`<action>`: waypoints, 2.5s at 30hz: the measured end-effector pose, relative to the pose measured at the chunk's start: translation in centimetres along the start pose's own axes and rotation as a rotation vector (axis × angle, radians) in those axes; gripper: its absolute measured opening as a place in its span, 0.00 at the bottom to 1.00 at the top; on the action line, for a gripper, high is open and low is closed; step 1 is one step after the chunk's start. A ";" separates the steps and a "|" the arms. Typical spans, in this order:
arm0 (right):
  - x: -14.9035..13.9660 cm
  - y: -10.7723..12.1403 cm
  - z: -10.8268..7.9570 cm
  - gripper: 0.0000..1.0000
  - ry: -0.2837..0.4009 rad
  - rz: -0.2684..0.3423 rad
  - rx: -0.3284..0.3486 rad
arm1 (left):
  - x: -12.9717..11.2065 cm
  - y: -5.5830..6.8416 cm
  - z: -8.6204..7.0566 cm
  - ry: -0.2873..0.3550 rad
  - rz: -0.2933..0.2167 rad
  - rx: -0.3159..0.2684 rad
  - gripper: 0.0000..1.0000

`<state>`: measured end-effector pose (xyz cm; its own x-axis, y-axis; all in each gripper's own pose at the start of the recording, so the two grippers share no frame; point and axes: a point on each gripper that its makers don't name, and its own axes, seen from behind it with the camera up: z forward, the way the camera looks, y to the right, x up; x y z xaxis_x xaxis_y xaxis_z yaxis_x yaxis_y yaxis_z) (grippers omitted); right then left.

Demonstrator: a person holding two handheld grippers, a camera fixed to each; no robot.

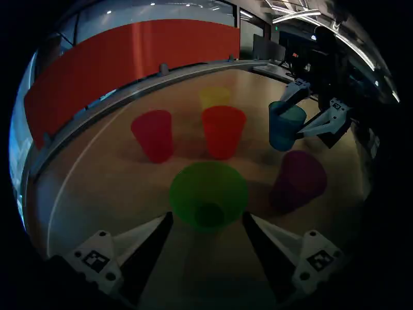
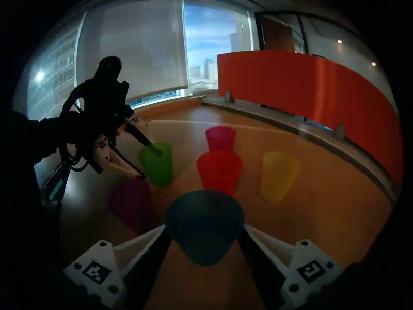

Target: Pour water

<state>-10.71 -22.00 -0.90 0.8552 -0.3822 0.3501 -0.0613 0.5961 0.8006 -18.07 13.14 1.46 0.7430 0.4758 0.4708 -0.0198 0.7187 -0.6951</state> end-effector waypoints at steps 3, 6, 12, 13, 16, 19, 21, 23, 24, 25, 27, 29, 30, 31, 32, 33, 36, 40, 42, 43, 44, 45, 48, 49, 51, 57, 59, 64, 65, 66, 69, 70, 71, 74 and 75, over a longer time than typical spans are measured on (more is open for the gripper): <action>-0.4 0.1 0.2 0.88 -0.006 0.001 -0.003 | -0.4 0.1 -0.3 -0.003 0.004 0.006 1.00; -0.7 0.2 0.5 0.88 -0.011 0.009 -0.006 | -0.6 0.3 -0.7 -0.003 0.006 0.009 1.00; -1.4 0.2 0.9 0.88 -0.015 0.017 -0.009 | -1.0 0.7 -1.3 -0.004 0.010 0.008 1.00; -1.5 0.2 1.0 0.88 -0.016 0.015 -0.010 | -1.1 0.7 -1.4 -0.006 0.009 0.008 1.00; -1.7 0.1 1.0 0.88 -0.017 0.010 -0.012 | -1.3 0.8 -1.6 -0.010 0.008 0.007 1.00; -1.8 0.0 1.0 0.88 -0.016 0.005 -0.014 | -1.5 1.0 -1.8 -0.011 0.007 0.006 1.00; -1.9 0.0 0.9 0.88 -0.017 0.006 -0.015 | -1.6 1.1 -1.8 -0.013 0.006 0.006 1.00; -2.0 0.1 0.8 0.89 -0.017 0.008 -0.016 | -1.7 1.0 -1.9 -0.014 0.007 0.009 1.00; -2.0 0.1 0.8 0.89 -0.018 0.008 -0.017 | -1.7 1.0 -2.0 -0.014 0.007 0.010 1.00; -2.0 0.1 0.8 0.89 -0.018 0.007 -0.019 | -1.7 1.1 -2.0 -0.014 0.008 0.011 1.00; -2.1 0.1 0.7 0.90 -0.019 0.005 -0.022 | -1.8 1.1 -2.1 -0.015 0.008 0.011 1.00; -2.2 0.1 0.7 0.90 -0.021 0.001 -0.025 | -1.8 1.2 -2.1 -0.016 0.006 0.008 1.00; -2.3 0.1 0.7 0.90 -0.022 0.000 -0.027 | -1.9 1.2 -2.2 -0.016 0.005 0.007 1.00; -2.3 0.1 0.6 0.90 -0.024 -0.001 -0.028 | -1.9 1.1 -2.2 -0.016 0.002 0.008 1.00; -2.3 0.1 0.6 0.90 -0.025 -0.001 -0.030 | -1.9 1.1 -2.3 -0.016 -0.001 0.008 1.00; -2.4 0.1 0.6 0.92 -0.026 -0.002 -0.032 | -1.9 1.1 -2.3 -0.015 -0.003 0.009 1.00; -2.4 0.3 0.4 0.96 -0.024 0.002 -0.042 | -1.9 0.7 -2.5 -0.013 -0.009 0.022 1.00; -2.6 0.4 0.0 0.99 -0.023 0.012 -0.052 | -1.9 0.5 -2.9 -0.003 -0.023 0.032 1.00; -2.8 0.3 -0.3 0.99 -0.025 0.017 -0.056 | -1.8 0.5 -3.2 0.004 -0.032 0.036 1.00; -2.8 0.3 -0.5 0.99 -0.023 0.019 -0.060 | -1.8 0.4 -3.3 0.008 -0.037 0.041 1.00; -2.9 0.3 -0.7 0.99 -0.022 0.020 -0.063 | -1.8 0.4 -3.5 0.012 -0.041 0.045 1.00; -3.0 0.3 -0.9 0.99 -0.020 0.021 -0.067 | -1.8 0.4 -3.6 0.016 -0.045 0.049 1.00; -3.1 0.4 -1.6 0.99 -0.012 0.027 -0.084 | -2.1 0.3 -4.0 0.022 -0.058 0.065 1.00; -3.2 0.4 -2.0 0.99 -0.009 0.032 -0.090 | -2.1 0.2 -4.2 0.027 -0.061 0.071 1.00; -3.4 0.4 -2.6 0.99 -0.003 0.040 -0.099 | -2.2 0.1 -4.7 0.036 -0.067 0.084 1.00; -4.0 0.5 -5.1 0.99 0.023 0.079 -0.134 | -2.2 -0.2 -6.3 0.069 -0.088 0.129 1.00; -4.1 0.7 -6.0 0.99 0.036 0.086 -0.153 | -2.1 -0.3 -6.9 0.081 -0.093 0.146 1.00; -4.0 1.1 -7.9 0.99 0.074 0.104 -0.196 | -1.5 -0.5 -8.0 0.127 -0.107 0.190 1.00; -3.8 1.2 -8.3 0.99 0.083 0.108 -0.201 | -1.3 -0.4 -8.2 0.139 -0.110 0.198 1.00; -3.7 1.2 -8.6 0.99 0.092 0.112 -0.206 | -1.1 -0.4 -8.4 0.151 -0.113 0.205 1.00; -3.1 1.3 -9.4 0.99 0.119 0.126 -0.218 | -0.8 -0.2 -8.8 0.180 -0.118 0.224 1.00; -2.8 1.4 -9.7 0.99 0.128 0.126 -0.226 | -0.7 -0.2 -8.9 0.190 -0.117 0.234 1.00; -2.6 1.5 -10.0 0.99 0.137 0.127 -0.233 | -0.6 -0.2 -9.1 0.199 -0.117 0.243 1.00; -1.7 2.0 -10.9 0.99 0.165 0.128 -0.267 | -0.2 -0.5 -9.6 0.232 -0.120 0.279 1.00; -1.4 2.2 -11.2 0.99 0.174 0.129 -0.280 | -0.1 -0.6 -9.8 0.244 -0.123 0.291 1.00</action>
<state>-6.23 -12.25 -5.10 0.9258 -0.1794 0.3326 -0.0520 0.8112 0.5824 -11.58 7.67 -3.50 0.8878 0.2685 0.3738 -0.0837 0.8928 -0.4426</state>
